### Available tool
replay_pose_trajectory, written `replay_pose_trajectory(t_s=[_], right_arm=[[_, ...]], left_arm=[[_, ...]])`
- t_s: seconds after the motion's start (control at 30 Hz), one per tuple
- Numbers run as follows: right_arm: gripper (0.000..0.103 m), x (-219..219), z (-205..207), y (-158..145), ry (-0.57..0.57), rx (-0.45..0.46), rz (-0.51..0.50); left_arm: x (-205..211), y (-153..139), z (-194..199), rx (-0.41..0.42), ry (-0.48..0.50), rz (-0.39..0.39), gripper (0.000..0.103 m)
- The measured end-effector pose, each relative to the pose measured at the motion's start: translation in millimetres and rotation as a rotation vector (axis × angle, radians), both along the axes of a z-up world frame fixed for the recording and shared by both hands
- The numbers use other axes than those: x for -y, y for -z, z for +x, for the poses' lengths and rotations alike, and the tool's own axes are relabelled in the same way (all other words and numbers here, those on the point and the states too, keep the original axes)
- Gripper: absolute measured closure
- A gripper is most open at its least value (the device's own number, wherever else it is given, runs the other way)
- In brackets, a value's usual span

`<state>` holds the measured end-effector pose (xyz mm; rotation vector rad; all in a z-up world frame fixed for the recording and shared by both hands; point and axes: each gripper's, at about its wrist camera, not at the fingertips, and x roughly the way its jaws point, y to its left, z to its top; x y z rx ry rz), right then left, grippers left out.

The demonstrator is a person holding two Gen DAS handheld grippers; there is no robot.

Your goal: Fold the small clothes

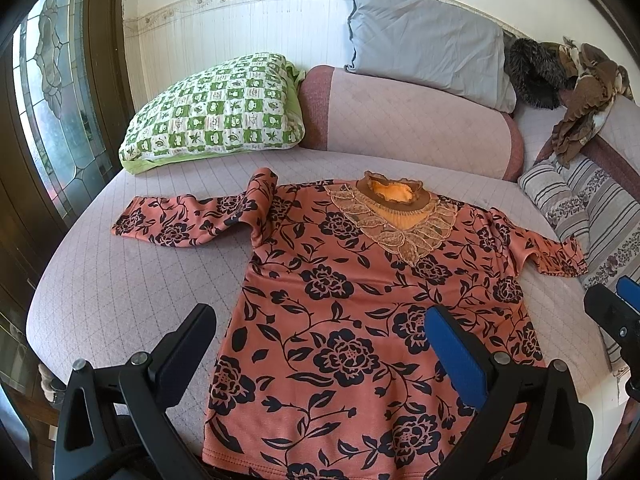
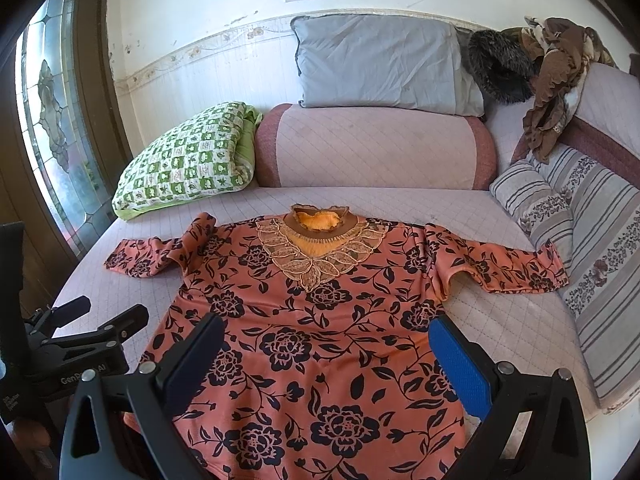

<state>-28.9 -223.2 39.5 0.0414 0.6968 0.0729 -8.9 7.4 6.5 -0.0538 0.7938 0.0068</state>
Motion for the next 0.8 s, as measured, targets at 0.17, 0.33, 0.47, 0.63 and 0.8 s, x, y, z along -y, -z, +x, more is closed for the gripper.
replay_pose_trajectory(t_s=[0.17,0.33,0.47,0.63,0.8], right_arm=[[0.000,-0.5,0.4,0.3,-0.002,0.000,0.000],[0.000,-0.9,0.0,0.3,-0.003,0.002,-0.001],[0.000,-1.3,1.1,-0.5,-0.005,0.006,-0.003],[0.000,-2.0,1.1,-0.3,-0.005,0.005,-0.006],[0.000,-2.0,2.3,1.6,-0.009,-0.001,0.001]], left_arm=[[0.0,-0.6,0.1,0.000,0.001,0.000,0.000],[-0.1,-0.5,0.0,0.000,0.001,0.000,0.000],[-0.3,-2.7,0.8,0.002,0.003,0.001,0.000],[0.1,-3.0,1.3,0.001,0.002,0.000,0.000],[-1.0,-1.3,2.4,-0.003,0.002,-0.006,0.000]])
